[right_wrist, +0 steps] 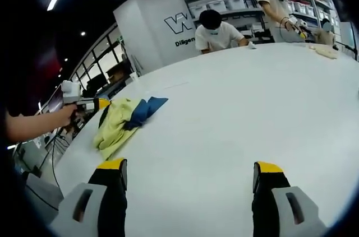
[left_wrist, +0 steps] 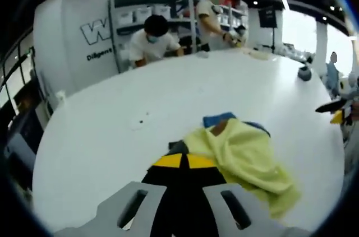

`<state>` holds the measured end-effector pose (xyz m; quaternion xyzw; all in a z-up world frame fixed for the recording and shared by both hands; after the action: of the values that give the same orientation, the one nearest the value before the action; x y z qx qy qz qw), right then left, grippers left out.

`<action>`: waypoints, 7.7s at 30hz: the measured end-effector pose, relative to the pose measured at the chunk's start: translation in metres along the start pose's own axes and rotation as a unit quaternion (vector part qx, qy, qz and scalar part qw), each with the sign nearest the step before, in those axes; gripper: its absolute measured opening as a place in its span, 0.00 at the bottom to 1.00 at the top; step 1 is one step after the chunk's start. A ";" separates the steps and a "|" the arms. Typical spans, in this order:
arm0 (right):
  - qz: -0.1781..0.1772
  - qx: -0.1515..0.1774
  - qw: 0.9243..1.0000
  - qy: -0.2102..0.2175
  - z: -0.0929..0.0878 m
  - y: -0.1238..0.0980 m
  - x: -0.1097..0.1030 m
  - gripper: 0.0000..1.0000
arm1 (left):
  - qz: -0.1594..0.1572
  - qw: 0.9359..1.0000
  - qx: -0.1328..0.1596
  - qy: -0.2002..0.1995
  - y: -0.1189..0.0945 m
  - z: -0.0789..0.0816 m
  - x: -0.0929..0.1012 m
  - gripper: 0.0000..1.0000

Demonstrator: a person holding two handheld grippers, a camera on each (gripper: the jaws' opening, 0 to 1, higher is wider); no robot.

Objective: Fold the garment on the visible template until the final outline fits inside the template.

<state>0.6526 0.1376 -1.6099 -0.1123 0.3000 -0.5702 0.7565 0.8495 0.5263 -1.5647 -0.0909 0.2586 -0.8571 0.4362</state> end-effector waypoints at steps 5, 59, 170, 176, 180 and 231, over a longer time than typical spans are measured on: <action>0.002 0.006 1.000 0.000 0.001 -0.004 -0.007 0.93 | -0.044 0.998 0.020 0.035 -0.023 0.015 0.036 0.00; 0.017 -0.003 1.000 -0.007 -0.025 -0.027 -0.017 0.91 | -0.207 0.976 -0.024 0.063 -0.121 -0.074 0.236 0.04; 0.016 -0.003 1.000 0.009 -0.031 -0.027 -0.009 0.90 | -0.190 0.945 -0.123 0.237 -0.124 -0.013 0.081 0.05; 0.026 -0.011 1.000 0.000 -0.034 -0.024 -0.017 0.90 | -0.152 0.959 -0.110 0.212 -0.157 -0.016 0.077 0.05; 0.033 -0.017 0.999 -0.012 -0.034 -0.019 -0.020 0.90 | -0.122 0.969 -0.094 0.191 -0.169 -0.016 0.060 0.05; 0.176 -0.068 0.906 -0.379 -0.003 0.042 -0.090 0.68 | 0.075 0.987 -0.143 0.000 -0.222 -0.167 -0.001 0.05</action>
<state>0.6695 0.2354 -1.6042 -0.3168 0.0434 -0.3202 0.8918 0.6309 0.6963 -1.5905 -0.1329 0.3842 -0.7765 0.4815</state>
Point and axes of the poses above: the point that each gripper's makers call its tool centre point, and the gripper's own axes: y roughly forward along the fingers, x roughly to its right, z roughly out of its top, the point moved 6 cm from there along -y, roughly backward along the fingers, and after that the axes turned 1 degree about -z, right-handed, at the moved point
